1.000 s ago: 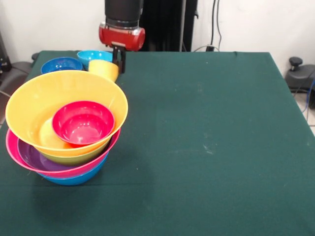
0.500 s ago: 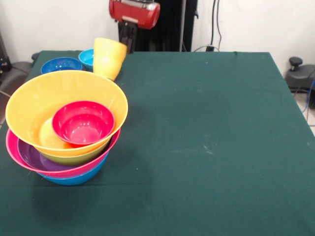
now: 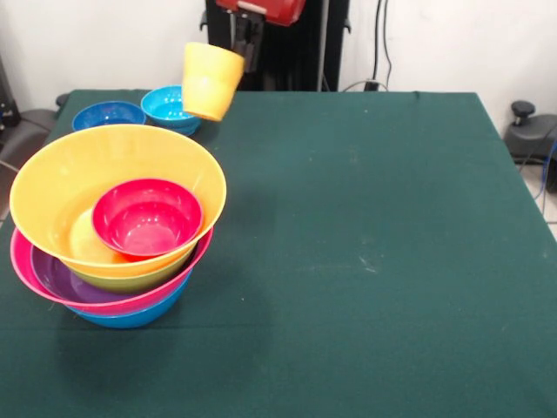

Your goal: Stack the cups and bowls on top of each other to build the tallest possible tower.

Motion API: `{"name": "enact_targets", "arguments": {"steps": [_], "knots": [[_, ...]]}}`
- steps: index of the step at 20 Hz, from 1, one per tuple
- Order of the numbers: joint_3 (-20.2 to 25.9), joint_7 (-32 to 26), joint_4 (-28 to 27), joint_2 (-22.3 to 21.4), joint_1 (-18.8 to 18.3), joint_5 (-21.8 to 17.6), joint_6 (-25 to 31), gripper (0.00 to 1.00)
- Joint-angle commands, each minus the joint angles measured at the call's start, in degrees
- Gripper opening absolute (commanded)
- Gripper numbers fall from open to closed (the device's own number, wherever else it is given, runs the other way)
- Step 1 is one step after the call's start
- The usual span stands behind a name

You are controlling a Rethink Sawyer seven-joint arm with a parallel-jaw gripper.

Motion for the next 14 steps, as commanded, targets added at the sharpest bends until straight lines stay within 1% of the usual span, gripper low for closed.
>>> {"name": "enact_targets", "arguments": {"steps": [1,3,6,9,12,14], "knots": [[-0.27,13.27,0.22,4.33,6.08,4.69,1.12,0.00],[-2.11,15.43,-0.25,5.63,9.18,6.44,0.44,0.00],[-4.47,19.53,-0.61,7.90,14.32,10.27,-1.31,0.00],[-5.62,22.30,-1.60,9.95,18.09,14.24,-1.74,0.00],[-6.62,23.24,-2.75,11.16,20.25,16.51,-1.44,0.00],[-6.58,23.39,-3.43,12.68,20.78,17.46,-2.85,0.00]]}}
